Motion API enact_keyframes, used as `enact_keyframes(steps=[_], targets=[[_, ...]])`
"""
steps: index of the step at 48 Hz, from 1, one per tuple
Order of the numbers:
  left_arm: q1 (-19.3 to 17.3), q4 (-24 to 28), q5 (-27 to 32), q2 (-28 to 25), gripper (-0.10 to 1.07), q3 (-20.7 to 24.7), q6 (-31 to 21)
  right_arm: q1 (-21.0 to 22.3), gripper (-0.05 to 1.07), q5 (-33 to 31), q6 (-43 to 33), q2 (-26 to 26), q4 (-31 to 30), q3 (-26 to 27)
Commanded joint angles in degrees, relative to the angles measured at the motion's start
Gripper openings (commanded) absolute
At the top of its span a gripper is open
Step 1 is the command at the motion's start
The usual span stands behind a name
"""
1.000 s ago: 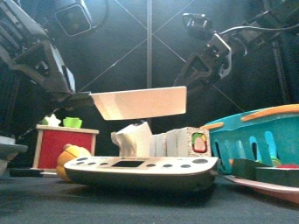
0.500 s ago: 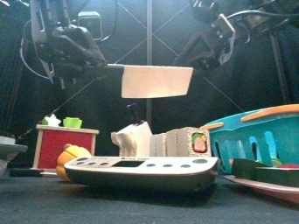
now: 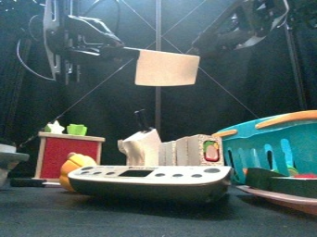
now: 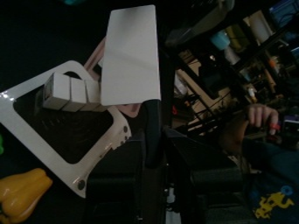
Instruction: Grab cleaver with other hand
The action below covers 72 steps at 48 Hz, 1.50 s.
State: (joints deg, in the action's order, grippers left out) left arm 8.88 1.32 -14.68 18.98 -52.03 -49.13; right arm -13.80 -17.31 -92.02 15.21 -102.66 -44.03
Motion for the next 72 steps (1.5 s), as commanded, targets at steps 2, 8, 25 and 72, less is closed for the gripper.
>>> enact_keyframes(steps=[2, 8, 25, 72], targets=[[-0.18, -0.09, -0.62, 0.26, 0.55, 0.62, 0.18, 0.18, 1.01, 0.00, -0.09, -0.35, -0.26, 2.02], [-0.35, -0.09, -0.62, 0.09, 0.55, 0.53, 0.18, 0.26, 1.01, 0.00, -0.09, -0.97, -0.26, 2.20], [-0.35, -0.97, -0.62, 0.00, 0.55, 0.35, 0.18, 2.11, 0.80, -0.09, -0.18, -1.05, 0.53, 2.20], [-1.67, 0.97, -0.70, 0.00, 0.75, -0.70, 0.62, 3.25, 0.39, 0.00, -0.18, -0.97, 1.32, 1.67]])
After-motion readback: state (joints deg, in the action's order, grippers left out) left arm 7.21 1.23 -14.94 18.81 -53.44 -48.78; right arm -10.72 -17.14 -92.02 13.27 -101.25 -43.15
